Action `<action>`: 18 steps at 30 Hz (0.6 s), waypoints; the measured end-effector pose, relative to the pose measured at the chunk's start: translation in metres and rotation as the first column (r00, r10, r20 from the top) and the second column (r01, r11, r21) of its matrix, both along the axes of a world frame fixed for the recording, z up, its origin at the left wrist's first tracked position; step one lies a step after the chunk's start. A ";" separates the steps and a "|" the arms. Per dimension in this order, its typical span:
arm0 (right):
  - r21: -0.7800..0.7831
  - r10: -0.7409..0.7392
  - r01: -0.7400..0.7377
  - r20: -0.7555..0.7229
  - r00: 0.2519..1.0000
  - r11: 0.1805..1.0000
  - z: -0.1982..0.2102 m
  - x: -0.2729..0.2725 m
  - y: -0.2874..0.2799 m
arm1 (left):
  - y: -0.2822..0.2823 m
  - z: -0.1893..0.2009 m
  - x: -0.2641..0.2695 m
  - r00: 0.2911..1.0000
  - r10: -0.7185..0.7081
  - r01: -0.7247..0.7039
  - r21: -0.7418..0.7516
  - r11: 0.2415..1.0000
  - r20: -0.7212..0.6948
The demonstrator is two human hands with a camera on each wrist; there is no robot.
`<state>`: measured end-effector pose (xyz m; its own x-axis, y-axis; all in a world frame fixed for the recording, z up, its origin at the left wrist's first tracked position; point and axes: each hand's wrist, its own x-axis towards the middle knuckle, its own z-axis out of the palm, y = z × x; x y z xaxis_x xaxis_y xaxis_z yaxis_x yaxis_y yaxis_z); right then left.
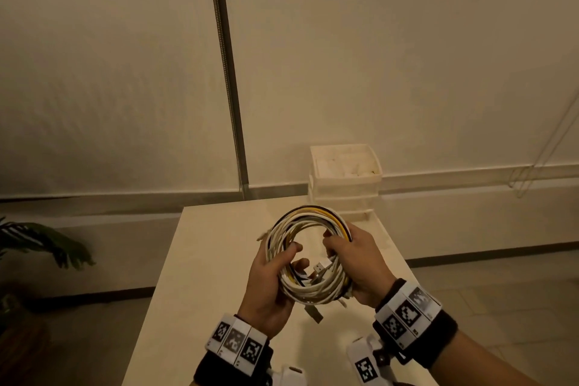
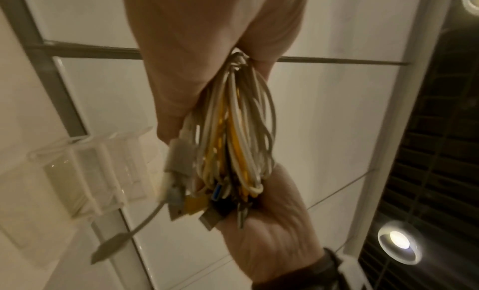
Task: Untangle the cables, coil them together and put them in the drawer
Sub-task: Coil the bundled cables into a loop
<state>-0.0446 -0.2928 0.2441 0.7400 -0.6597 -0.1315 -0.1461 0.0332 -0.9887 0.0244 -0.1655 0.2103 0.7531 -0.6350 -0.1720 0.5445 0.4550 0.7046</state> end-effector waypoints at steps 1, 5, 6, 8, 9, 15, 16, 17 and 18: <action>0.019 0.011 -0.011 -0.020 1.000 1.000 -0.002 -0.001 0.000 | 0.000 -0.002 -0.001 1.000 0.012 -0.012 -0.005 1.000 -0.011; 0.085 0.030 -0.024 -0.063 0.998 0.996 -0.014 -0.007 0.007 | 0.006 -0.021 0.000 0.993 -0.018 0.008 -0.088 0.996 -0.121; 0.097 0.031 -0.024 -0.073 0.997 0.995 -0.016 -0.009 0.009 | 0.008 -0.024 0.000 0.990 -0.029 0.014 -0.106 0.994 -0.135; 0.123 0.051 -0.038 -0.101 0.994 0.992 -0.022 -0.011 0.012 | 0.011 -0.031 0.000 0.990 -0.027 0.010 -0.118 0.993 -0.139; 0.135 0.070 -0.055 -0.114 0.991 0.989 -0.025 -0.012 0.013 | 0.013 -0.034 0.000 0.990 -0.021 0.005 -0.119 0.993 -0.140; 0.121 0.209 -0.184 -0.244 0.947 0.975 -0.019 -0.018 0.014 | 0.018 -0.035 0.003 0.991 -0.036 0.018 -0.136 0.990 -0.129; 0.123 0.226 -0.198 -0.275 0.934 0.972 -0.016 -0.018 0.014 | 0.019 -0.034 0.003 0.994 -0.029 0.013 -0.138 0.990 -0.109; 0.116 0.235 -0.209 -0.303 0.924 0.971 -0.013 -0.018 0.016 | 0.020 -0.032 0.003 0.996 -0.018 0.006 -0.137 0.990 -0.088; 0.103 0.239 -0.217 -0.322 0.916 0.971 -0.010 -0.019 0.017 | 0.020 -0.032 0.004 0.998 -0.007 -0.002 -0.134 0.991 -0.069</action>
